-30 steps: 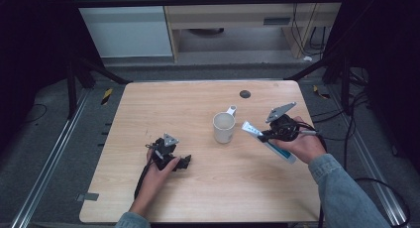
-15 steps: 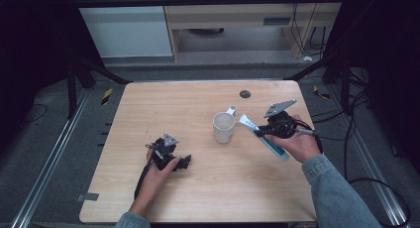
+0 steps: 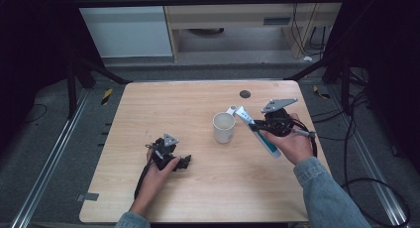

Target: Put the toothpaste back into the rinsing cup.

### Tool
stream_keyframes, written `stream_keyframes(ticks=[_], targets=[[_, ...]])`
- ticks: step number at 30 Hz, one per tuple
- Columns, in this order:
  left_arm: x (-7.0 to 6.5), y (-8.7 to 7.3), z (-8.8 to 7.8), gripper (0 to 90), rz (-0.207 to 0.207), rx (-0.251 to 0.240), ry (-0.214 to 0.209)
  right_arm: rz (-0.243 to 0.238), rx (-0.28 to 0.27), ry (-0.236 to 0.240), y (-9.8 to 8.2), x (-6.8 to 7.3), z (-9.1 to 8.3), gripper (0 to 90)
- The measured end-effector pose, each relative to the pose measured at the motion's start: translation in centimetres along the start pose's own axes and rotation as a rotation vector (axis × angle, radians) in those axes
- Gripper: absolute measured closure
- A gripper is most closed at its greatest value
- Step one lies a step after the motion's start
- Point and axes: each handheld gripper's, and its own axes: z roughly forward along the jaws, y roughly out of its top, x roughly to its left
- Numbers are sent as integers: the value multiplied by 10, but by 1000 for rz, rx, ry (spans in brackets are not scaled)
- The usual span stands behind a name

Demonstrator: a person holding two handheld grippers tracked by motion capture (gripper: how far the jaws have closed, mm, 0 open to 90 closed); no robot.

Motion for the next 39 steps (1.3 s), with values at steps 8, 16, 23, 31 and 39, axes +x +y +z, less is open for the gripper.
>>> stream_keyframes(ticks=[8,16,23,31,39], targets=[[0,0,0,0,0,0,0,31,-58,-13,9,4,1,791],[0,0,0,0,0,1,0,73,-115,-59,16,6,1,791],[0,0,0,0,1,0,0,101,-166,-103,26,13,5,790],[0,0,0,0,2,1,0,116,-233,-121,36,20,10,790],[0,0,0,0,2,1,0,130,-285,-142,49,24,16,790]])
